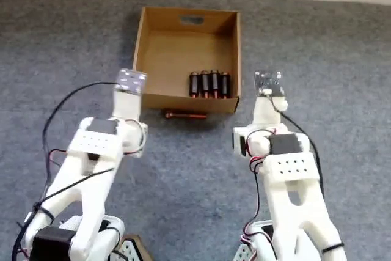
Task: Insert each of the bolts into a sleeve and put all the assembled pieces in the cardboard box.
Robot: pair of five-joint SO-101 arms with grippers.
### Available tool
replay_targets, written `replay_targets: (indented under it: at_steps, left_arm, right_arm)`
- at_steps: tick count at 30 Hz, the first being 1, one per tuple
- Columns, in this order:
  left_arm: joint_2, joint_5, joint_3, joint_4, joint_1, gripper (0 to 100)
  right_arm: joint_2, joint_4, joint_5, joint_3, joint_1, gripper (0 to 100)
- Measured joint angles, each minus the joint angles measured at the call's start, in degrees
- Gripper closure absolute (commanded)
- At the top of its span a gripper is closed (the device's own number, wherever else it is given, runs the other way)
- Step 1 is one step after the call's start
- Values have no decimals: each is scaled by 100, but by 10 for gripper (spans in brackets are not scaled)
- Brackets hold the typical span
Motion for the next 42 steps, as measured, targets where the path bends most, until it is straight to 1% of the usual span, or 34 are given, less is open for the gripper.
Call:
replay_targets:
  at_steps: [3, 8, 13, 16, 19, 23, 26, 42]
  left_arm:
    - [0, 0, 0, -44, 167, 777]
    - [0, 132, 0, -633, 185, 779]
    - [149, 141, -97, -835, 545, 780]
    - [695, 343, -545, -835, 721, 780]
    - [1512, 598, -1125, -835, 721, 780]
    - [2497, 651, -1670, -835, 721, 780]
    - [2866, 651, -1873, -835, 721, 780]
    - [2963, 686, -2400, -862, 721, 780]
  right_arm:
    - [26, -229, 0, 334, 9, 992]
    - [44, -281, 0, 396, 18, 992]
    - [44, -290, 0, 396, 18, 992]
    - [44, -299, 0, 396, 18, 992]
    - [44, -299, 0, 413, 18, 992]
    - [44, -299, 0, 413, 18, 992]
    - [44, -299, 0, 422, 18, 992]
    - [44, -299, 0, 422, 18, 992]
